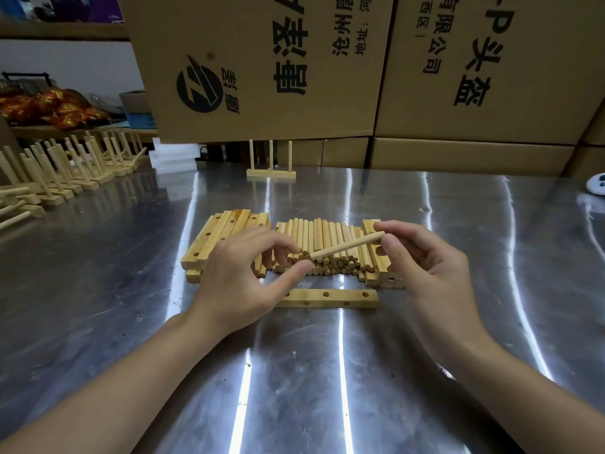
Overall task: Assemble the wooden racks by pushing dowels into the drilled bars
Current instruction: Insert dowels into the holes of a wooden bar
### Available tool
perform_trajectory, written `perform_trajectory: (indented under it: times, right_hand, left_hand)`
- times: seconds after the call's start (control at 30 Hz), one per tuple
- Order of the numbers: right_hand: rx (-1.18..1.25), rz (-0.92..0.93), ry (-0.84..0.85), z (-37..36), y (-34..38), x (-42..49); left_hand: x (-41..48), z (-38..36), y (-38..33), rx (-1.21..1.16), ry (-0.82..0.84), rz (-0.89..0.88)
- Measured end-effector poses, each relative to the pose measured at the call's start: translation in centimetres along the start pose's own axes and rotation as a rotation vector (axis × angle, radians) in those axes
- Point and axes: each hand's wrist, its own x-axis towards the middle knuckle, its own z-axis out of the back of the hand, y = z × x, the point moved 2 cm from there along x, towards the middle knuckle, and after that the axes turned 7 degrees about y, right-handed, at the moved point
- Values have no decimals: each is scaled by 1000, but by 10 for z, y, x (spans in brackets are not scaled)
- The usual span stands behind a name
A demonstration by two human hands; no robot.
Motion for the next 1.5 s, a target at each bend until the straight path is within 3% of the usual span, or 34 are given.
perform_trajectory:
  times: [0.33, 0.5, 0.6, 0.8, 0.93, 1.03, 1.17, 1.3, 1.5]
  right_hand:
    - [9, -15, 25, 0, -6, -1]
    - [-73, -3, 134, -1, -12, -1]
    - [-156, 8, 179, -4, -18, -3]
    - [-209, 29, 131, 5, -25, 0]
    - [-236, 40, 131, 7, -25, 1]
    - [-260, 63, 127, 6, -24, 1]
    - [-254, 105, 119, 5, -20, -2]
    - [-246, 157, 76, 2, -14, -8]
    - [-298, 309, -8, 0, 4, -15]
  left_hand:
    - [-2, -4, -5, -18, 18, -46]
    - [1, -3, -4, -7, 50, -34]
    - [-1, -3, -3, 24, 161, -41]
    - [-5, 6, 6, 335, 532, -22]
    - [-4, 7, 8, 355, 618, 54]
    - [-4, 8, 7, 237, 553, 118]
    - [1, 9, -1, -227, 344, 281]
    - [1, 8, -3, -624, 288, 421]
    - [2, 3, -4, -830, 254, 477]
